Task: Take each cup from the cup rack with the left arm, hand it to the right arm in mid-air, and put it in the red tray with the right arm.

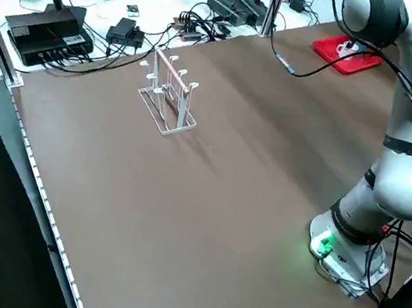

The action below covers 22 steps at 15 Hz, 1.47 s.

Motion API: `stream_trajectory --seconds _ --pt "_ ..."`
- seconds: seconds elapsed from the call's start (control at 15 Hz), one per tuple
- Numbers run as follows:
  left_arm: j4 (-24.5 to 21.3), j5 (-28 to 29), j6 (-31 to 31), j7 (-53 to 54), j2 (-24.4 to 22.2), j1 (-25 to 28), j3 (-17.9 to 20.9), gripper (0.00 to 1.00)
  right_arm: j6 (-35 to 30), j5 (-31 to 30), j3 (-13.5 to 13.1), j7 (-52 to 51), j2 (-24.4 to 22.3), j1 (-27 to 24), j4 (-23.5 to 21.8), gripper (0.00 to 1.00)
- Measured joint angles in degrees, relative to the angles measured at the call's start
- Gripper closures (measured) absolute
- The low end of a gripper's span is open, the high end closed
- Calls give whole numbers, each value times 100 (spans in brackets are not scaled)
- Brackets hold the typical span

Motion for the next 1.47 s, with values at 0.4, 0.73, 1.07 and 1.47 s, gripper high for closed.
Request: stream_trajectory --seconds 0.4,0.73,1.07,1.47 --pt "-1 429 -217 56 -44 -5 -11 0 0 0 -5 2 0 -11 80 26" --pt "3 662 -316 511 -309 -59 209 0 -155 0 -64 7 -168 -56 369 0" --pt "-3 619 -387 916 -864 -1230 1824 0 -1287 -5 -500 11 -1149 -322 523 0" --pt "-540 -394 -294 1030 -1514 -2516 3588 0 -2618 -191 -740 6 -2519 -1308 520 0"
